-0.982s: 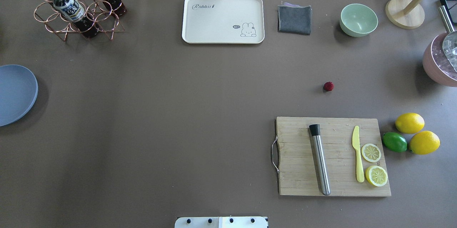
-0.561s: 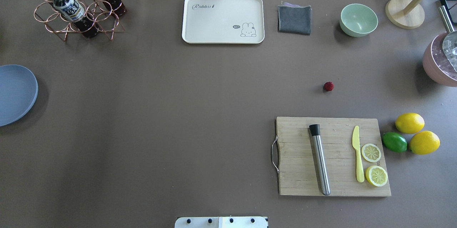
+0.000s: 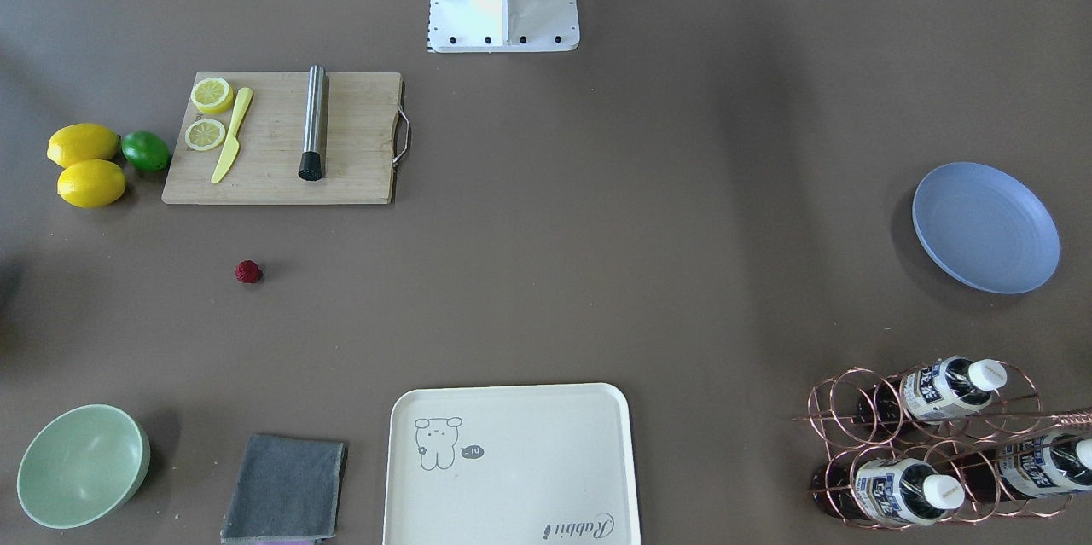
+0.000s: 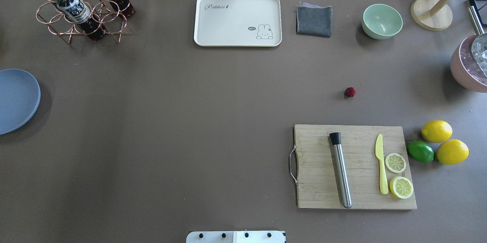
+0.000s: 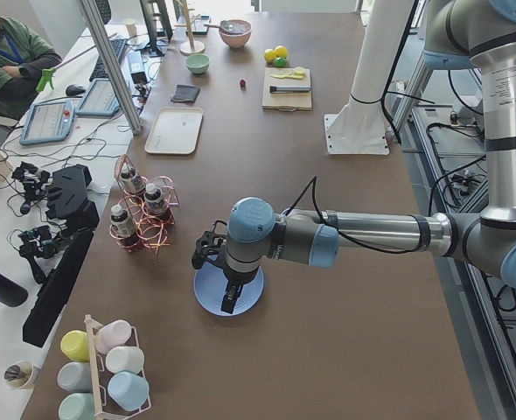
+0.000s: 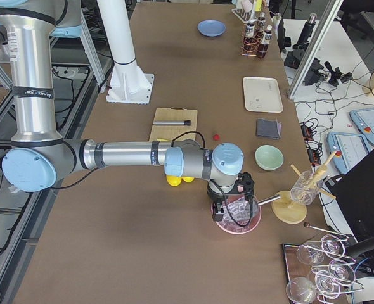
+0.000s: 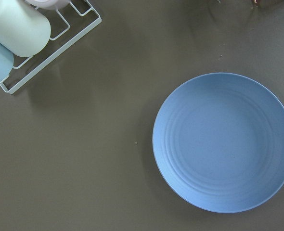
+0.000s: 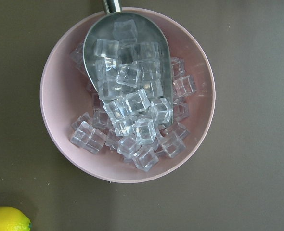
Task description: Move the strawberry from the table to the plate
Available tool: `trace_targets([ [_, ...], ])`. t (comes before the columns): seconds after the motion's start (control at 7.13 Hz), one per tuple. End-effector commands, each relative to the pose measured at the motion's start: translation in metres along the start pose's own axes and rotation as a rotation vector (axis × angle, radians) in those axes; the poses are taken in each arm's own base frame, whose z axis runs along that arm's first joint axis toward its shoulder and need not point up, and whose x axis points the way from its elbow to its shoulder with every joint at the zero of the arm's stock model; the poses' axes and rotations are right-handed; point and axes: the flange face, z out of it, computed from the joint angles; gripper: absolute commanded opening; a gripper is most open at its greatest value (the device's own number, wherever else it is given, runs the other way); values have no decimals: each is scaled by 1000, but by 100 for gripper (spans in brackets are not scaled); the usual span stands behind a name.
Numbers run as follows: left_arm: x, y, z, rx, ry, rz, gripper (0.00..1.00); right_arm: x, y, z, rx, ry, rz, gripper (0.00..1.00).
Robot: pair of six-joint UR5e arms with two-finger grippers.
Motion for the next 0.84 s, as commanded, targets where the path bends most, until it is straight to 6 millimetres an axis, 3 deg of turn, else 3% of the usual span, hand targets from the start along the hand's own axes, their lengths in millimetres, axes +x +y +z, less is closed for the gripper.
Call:
trace_targets([
  [0.0,1,-4,1,5,2,11,98,1,2,1,-1,-1,1,100],
  [0.28,5,-8,3,4,13,18,98,1,2,1,-1,-1,1,100],
  [0.7,16,-55,0,13,20,45,98,-5,0,-6,12,1,-9,100],
])
